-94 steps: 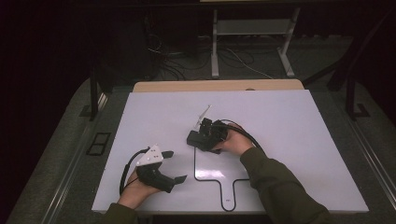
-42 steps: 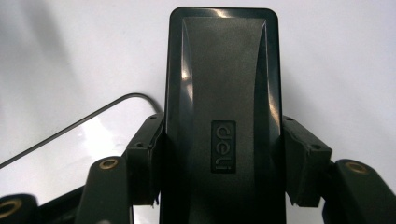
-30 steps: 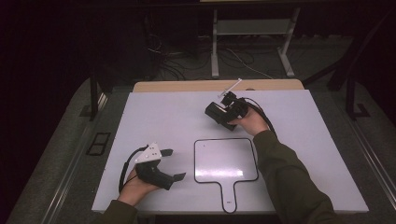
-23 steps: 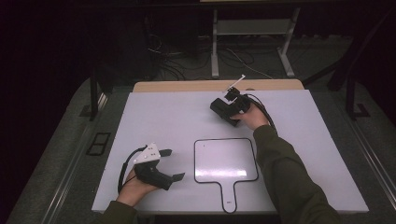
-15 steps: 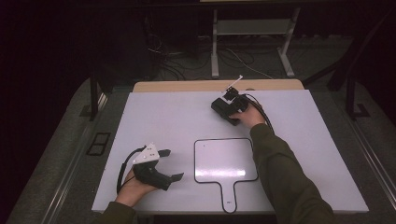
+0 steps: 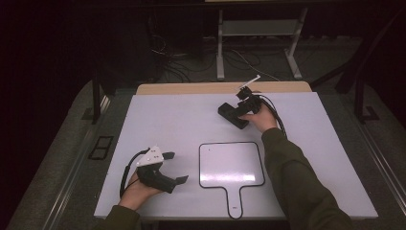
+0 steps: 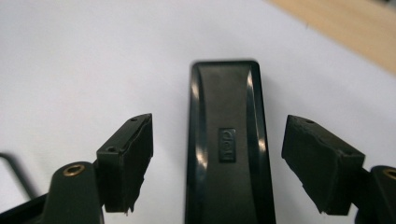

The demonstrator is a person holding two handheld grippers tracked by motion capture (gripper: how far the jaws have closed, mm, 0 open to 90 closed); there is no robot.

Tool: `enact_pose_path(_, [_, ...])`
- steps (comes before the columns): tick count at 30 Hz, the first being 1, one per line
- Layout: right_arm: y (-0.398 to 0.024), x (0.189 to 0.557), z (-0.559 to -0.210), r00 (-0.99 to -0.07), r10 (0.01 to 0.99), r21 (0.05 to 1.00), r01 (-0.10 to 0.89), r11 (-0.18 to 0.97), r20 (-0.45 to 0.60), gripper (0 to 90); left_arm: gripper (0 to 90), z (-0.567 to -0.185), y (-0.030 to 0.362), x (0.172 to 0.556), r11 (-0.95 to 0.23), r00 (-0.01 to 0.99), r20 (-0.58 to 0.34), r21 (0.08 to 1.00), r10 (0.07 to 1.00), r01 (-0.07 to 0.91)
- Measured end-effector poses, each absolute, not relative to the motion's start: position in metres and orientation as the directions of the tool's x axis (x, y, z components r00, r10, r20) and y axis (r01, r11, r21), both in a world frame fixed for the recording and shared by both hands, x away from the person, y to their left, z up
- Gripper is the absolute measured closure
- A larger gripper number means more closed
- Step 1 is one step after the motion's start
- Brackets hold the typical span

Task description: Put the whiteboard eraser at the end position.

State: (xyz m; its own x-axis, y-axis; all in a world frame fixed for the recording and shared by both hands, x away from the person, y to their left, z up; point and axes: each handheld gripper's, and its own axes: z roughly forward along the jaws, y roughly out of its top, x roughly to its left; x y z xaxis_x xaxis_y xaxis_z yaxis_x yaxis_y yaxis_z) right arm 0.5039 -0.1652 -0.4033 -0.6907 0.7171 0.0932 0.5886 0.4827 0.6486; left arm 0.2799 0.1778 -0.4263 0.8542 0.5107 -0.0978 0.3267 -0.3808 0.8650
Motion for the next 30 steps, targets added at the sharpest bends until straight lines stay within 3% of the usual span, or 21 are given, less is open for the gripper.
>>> enact_pose_path(10, [-0.188, 0.449, -0.384, -0.730, 0.679, 0.736, 0.503, 0.454, 0.080, 12.1, 1.5, -0.426, 0.177, 0.278, -0.392, 0.858, -0.091, 0.862, 0.506, 0.323])
enact_pose_path(30, [-0.234, 0.354, -0.400, -0.718, 0.692, 0.796, 0.460, 0.393, 0.073, 10.6, 0.0, -0.427, 0.178, 0.277, -0.377, 0.847, -0.102, 0.863, 0.522, 0.336])
